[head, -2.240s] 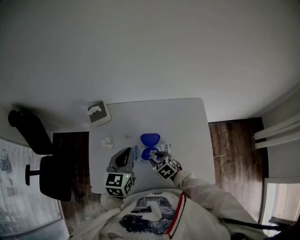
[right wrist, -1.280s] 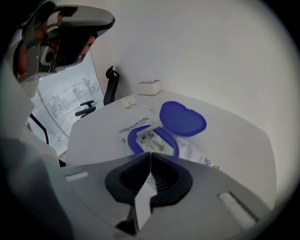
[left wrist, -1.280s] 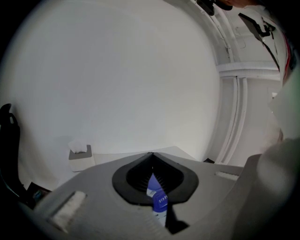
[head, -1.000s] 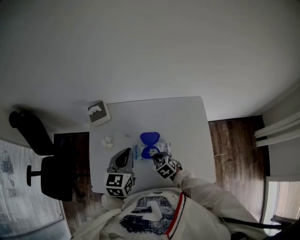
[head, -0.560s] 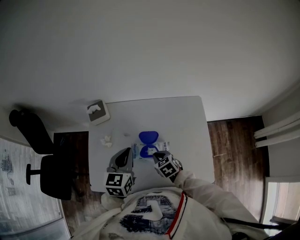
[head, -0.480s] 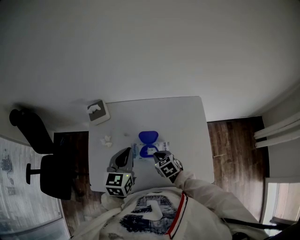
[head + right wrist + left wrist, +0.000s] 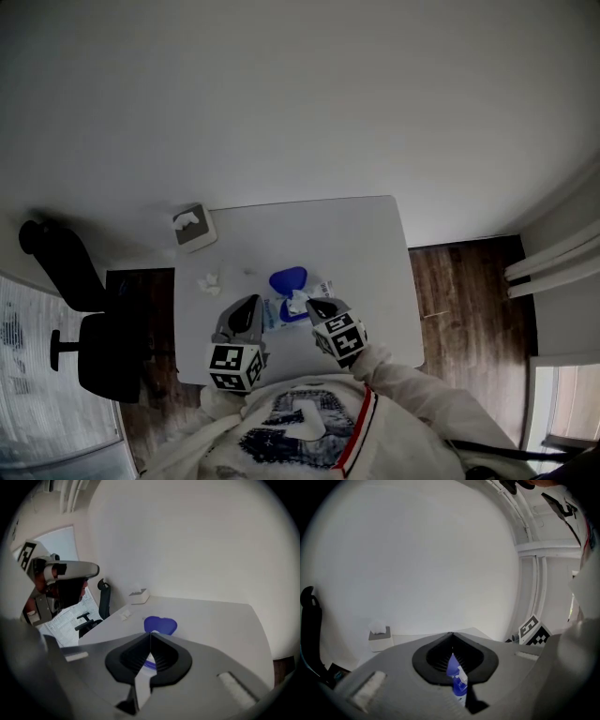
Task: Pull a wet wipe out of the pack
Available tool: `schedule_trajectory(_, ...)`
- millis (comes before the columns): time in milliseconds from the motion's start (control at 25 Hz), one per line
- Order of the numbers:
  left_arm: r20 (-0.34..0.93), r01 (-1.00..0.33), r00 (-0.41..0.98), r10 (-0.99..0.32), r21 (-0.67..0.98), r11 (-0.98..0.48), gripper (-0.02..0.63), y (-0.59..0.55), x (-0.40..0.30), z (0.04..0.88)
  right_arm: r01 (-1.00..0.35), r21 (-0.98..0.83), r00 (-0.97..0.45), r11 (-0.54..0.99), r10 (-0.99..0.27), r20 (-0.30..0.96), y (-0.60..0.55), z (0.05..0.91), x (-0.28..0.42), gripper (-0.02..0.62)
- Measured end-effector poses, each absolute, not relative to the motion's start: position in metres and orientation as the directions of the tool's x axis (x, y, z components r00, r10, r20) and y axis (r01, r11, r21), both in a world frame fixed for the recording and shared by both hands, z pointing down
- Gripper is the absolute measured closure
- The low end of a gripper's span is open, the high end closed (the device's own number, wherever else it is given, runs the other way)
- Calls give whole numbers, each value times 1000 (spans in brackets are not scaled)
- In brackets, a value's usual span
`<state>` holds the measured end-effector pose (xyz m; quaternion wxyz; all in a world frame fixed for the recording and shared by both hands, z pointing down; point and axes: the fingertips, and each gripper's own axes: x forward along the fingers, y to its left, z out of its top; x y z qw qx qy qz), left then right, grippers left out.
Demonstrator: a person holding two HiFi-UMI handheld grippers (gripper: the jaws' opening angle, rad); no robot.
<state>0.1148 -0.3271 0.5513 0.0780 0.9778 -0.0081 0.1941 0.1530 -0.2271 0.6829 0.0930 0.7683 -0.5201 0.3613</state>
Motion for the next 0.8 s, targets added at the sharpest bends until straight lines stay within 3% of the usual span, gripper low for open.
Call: schedule_trajectory(800, 290, -70, 956, -41, 93, -993, 601, -323, 124, 519, -832, -171, 418, -527, -800, 430, -191, 562, 203, 586)
